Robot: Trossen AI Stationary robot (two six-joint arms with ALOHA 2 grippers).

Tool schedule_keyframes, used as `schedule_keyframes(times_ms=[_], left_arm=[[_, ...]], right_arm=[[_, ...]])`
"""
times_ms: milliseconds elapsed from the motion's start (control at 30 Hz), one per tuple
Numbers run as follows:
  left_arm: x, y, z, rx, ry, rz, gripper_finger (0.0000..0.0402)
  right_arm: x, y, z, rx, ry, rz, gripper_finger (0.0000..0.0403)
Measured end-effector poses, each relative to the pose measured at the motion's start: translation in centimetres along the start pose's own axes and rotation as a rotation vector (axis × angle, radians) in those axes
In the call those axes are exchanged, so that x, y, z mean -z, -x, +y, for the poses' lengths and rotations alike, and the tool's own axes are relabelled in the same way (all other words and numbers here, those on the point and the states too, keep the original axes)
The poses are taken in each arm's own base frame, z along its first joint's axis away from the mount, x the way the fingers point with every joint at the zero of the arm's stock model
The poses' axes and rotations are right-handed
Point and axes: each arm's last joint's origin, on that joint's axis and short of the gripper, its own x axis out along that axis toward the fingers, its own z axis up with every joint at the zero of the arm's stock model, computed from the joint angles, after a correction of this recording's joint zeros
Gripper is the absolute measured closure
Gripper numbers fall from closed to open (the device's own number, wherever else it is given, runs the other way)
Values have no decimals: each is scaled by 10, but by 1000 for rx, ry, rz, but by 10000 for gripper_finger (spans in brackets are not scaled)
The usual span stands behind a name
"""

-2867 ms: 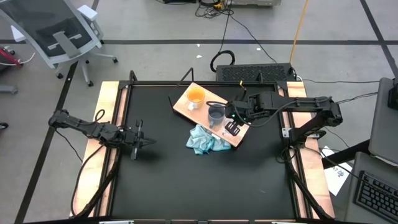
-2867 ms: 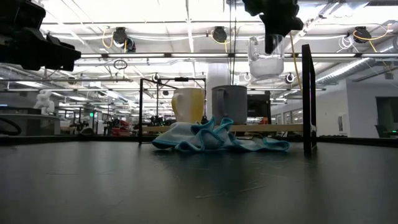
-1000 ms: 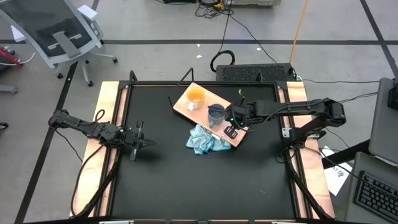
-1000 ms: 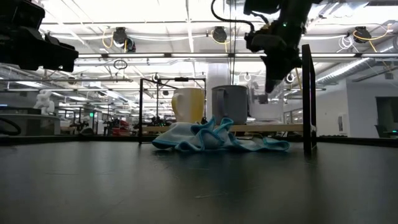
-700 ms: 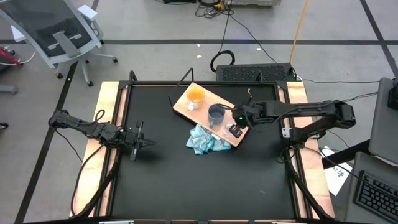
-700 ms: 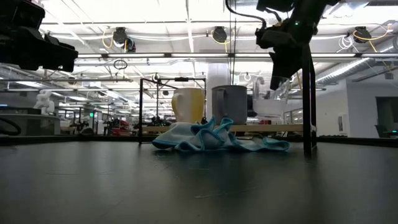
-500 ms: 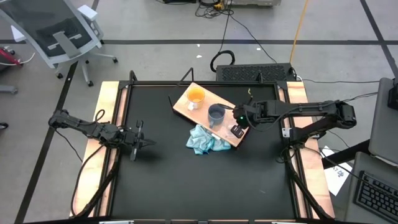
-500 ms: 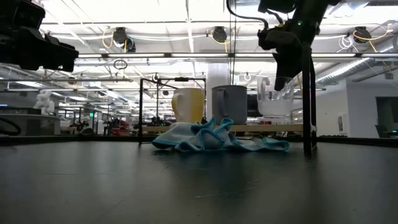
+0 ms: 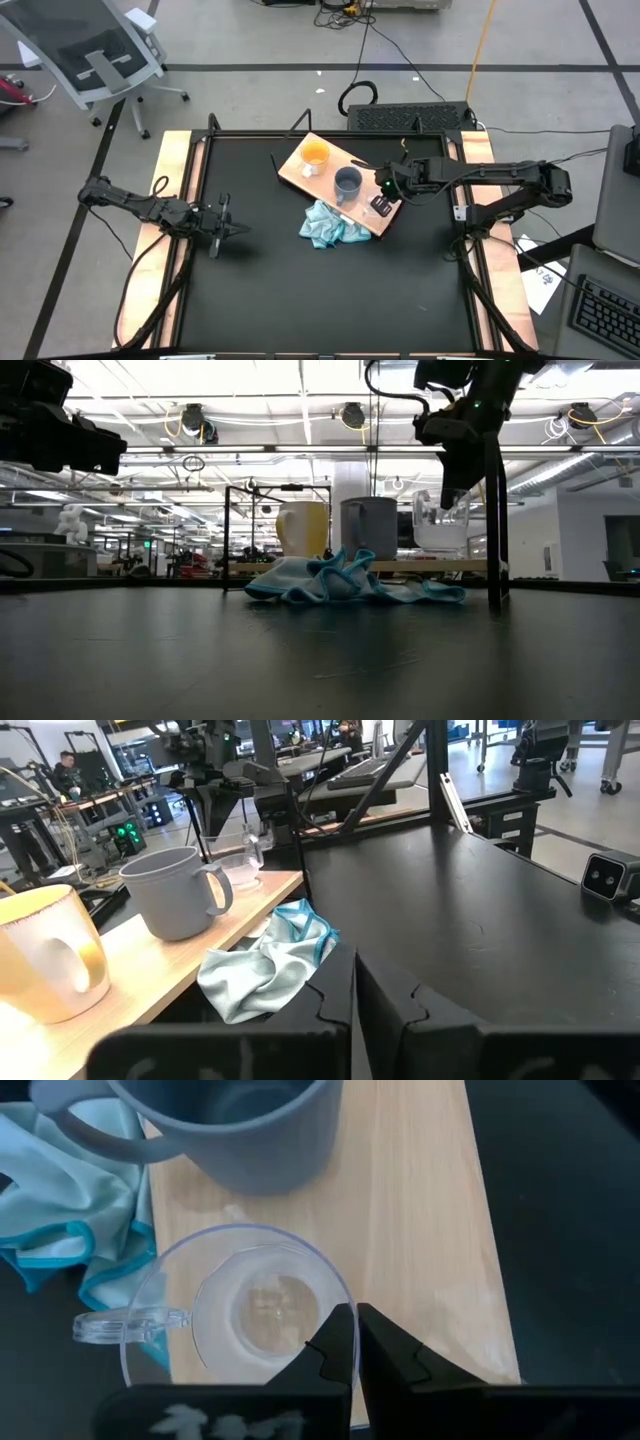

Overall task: Stack small to large cups/mugs on shelf
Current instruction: Put the transparent mug on the shelf

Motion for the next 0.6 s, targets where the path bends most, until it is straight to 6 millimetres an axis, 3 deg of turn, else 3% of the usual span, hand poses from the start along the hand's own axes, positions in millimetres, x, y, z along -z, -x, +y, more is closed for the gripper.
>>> schedule_keyframes(times_ms=[233, 600], left_arm=[[0, 0, 0, 0, -1, 0, 399], [0, 0, 0, 0, -5, 4, 370]], right_arm=[[-2, -10, 5, -19, 24, 35, 403], [-6, -16, 8, -24, 19, 53, 403]])
